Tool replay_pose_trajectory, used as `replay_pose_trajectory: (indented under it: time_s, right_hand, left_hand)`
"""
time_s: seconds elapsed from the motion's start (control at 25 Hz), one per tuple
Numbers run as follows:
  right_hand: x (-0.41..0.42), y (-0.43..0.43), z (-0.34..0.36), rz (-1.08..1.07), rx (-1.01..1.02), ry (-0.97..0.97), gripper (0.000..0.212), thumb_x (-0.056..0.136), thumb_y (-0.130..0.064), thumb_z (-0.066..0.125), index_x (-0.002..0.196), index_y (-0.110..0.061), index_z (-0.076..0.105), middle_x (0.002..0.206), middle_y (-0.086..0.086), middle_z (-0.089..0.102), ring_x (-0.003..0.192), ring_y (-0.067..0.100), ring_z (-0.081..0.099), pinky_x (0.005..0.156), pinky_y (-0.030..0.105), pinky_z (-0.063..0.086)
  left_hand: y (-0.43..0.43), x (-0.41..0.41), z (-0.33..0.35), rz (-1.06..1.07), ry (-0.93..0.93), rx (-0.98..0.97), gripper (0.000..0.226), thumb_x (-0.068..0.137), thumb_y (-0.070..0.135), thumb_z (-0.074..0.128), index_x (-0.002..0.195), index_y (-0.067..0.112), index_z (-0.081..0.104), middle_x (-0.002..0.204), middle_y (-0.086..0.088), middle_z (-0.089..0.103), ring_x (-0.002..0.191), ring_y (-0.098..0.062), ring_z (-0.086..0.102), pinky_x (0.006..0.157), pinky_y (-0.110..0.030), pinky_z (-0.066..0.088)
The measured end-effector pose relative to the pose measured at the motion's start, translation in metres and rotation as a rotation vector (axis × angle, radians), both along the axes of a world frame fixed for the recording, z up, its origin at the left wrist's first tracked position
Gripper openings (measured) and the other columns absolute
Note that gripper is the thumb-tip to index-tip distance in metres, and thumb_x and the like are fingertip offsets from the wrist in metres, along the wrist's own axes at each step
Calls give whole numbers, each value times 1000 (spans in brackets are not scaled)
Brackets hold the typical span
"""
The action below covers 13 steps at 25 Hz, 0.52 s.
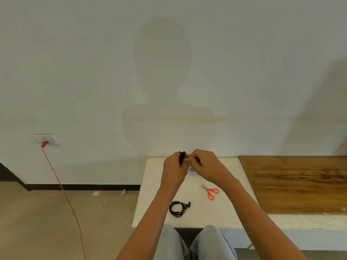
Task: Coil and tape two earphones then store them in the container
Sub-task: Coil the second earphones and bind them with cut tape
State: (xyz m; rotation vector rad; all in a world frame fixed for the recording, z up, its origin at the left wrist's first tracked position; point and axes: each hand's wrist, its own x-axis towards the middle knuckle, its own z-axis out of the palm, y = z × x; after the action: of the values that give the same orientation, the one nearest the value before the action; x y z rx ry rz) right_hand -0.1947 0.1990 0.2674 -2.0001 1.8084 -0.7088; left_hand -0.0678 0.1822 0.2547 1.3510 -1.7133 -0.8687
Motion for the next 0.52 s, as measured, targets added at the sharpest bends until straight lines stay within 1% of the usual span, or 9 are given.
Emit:
replay_pose_trajectory:
  time_s: [0.04, 0.12, 0.24, 0.32, 0.4, 0.44, 0.48, 0.52]
  right_hand:
    - [1, 3, 2, 59, 31, -21, 24, 97, -17, 43, 80, -5, 54, 73, 4, 57, 59, 12, 45, 57, 25, 39]
    - [-3, 6, 3, 130, 86, -31, 24, 97, -18, 44, 80, -4, 54, 72, 4, 56, 59, 11, 42, 58, 24, 36]
    - [-15, 3, 8, 79, 90, -147, 19, 95, -16, 44, 82, -12, 57, 70, -4, 55, 58, 5, 44, 57, 16, 39]
    - [-20, 1, 12, 44, 82, -216, 18, 96, -14, 43, 86, -9, 57, 69, -4, 52, 56, 3, 43, 53, 12, 40]
    - [-21, -1, 13, 54, 42, -163, 18, 97, -12, 42, 85, -8, 54, 70, -5, 50, 57, 4, 42, 54, 14, 38]
    - [-22, -2, 12, 66, 11, -113, 17, 97, -11, 41, 84, -9, 51, 72, -5, 50, 60, 5, 42, 57, 15, 37]
    - [-23, -2, 13, 81, -16, -64, 16, 97, -11, 40, 84, -11, 49, 75, -3, 50, 63, 7, 42, 60, 16, 36]
    - [-25, -2, 14, 104, -39, -26, 15, 97, -10, 40, 85, -12, 48, 78, -1, 50, 66, 9, 42, 62, 17, 36]
  left_hand:
    - [-1, 1, -2, 5, -11, 1, 18, 93, 7, 49, 91, 4, 66, 62, 13, 51, 52, -2, 46, 49, -6, 37]
    - [-1, 1, -6, 13, -28, 9, 17, 93, 7, 49, 95, 4, 66, 65, 11, 53, 54, -2, 47, 49, -6, 37]
    - [-1, 3, -8, 10, -35, 43, 19, 93, 10, 49, 104, 8, 65, 77, 5, 59, 60, -3, 50, 50, -5, 38]
    - [-3, 4, -9, -9, -58, 54, 17, 95, 15, 50, 99, 8, 64, 79, 2, 60, 61, -4, 50, 51, -6, 38]
    - [-5, 5, -9, -20, -84, 60, 21, 95, 24, 52, 92, 6, 64, 75, -1, 61, 62, -10, 49, 52, -11, 39]
    - [-6, 6, -8, -24, -60, 74, 23, 94, 28, 53, 90, 7, 64, 72, 0, 60, 62, -12, 50, 54, -13, 39]
    - [-7, 8, -6, -28, -15, 90, 24, 93, 31, 55, 90, 9, 64, 71, 2, 59, 63, -11, 50, 58, -18, 42]
    - [-6, 10, -3, -41, 31, 99, 23, 92, 34, 58, 91, 11, 64, 72, 5, 59, 62, -6, 50, 60, -19, 44]
